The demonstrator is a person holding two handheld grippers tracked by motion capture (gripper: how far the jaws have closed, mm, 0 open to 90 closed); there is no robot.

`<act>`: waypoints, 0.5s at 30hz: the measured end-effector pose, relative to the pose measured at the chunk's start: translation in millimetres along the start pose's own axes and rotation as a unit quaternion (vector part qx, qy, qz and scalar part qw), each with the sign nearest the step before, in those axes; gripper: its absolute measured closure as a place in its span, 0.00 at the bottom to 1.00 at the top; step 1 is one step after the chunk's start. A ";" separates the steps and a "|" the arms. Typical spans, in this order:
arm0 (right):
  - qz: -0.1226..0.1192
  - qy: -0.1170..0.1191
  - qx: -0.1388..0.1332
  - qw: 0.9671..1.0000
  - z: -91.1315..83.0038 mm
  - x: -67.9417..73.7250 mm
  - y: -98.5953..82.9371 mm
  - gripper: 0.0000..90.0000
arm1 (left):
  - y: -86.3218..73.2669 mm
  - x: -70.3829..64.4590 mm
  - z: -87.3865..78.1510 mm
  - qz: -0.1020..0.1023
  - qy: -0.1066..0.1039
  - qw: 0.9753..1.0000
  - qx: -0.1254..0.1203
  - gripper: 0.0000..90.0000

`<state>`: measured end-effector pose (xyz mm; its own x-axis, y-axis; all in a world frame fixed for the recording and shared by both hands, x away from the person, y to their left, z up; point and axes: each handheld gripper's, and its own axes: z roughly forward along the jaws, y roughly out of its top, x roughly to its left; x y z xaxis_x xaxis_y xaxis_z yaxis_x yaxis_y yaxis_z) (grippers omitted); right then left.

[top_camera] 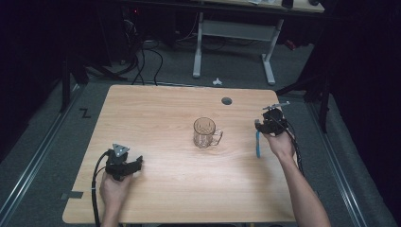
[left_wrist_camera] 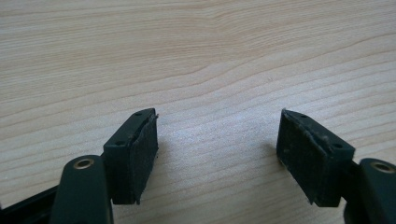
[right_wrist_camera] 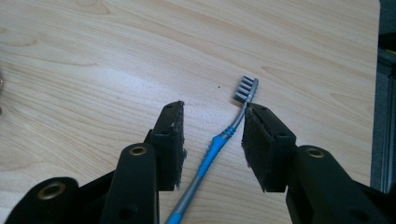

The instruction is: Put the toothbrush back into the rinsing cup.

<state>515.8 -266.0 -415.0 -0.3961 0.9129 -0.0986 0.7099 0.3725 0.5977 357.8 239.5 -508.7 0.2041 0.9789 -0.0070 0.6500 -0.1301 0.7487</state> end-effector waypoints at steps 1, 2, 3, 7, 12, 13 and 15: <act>0.000 -0.001 0.004 1.000 1.7 -0.1 1.3 0.65 | 0.0 0.0 0.0 0.000 0.000 1.000 0.000 0.33; 0.000 -0.002 0.008 1.000 3.5 -0.3 2.4 0.65 | 0.0 0.0 0.0 0.000 0.000 1.000 0.000 0.33; 0.000 -0.004 0.010 1.000 5.7 -0.3 3.6 0.65 | 0.0 0.0 0.0 0.000 0.000 1.000 0.000 0.33; -0.002 -0.009 0.023 1.000 12.4 0.3 6.8 0.65 | 0.0 0.0 0.0 0.000 0.000 1.000 0.000 0.33; 0.001 -0.011 0.042 0.999 22.1 -1.6 9.4 0.65 | 0.0 0.0 0.0 0.000 0.000 1.000 0.000 0.33; 0.001 -0.013 0.044 0.999 23.9 -1.9 9.6 0.65 | 0.0 0.0 0.0 0.000 0.000 1.000 0.000 0.33; 0.006 -0.012 0.048 0.999 27.2 -2.9 9.2 0.66 | 0.0 0.0 0.0 0.000 0.000 1.000 0.000 0.33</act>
<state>539.3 -260.7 -430.9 -0.3744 0.9206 -0.1113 0.7676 0.3750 0.5198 357.8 239.5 -508.7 0.2041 0.9789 -0.0070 0.6501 -0.1302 0.7486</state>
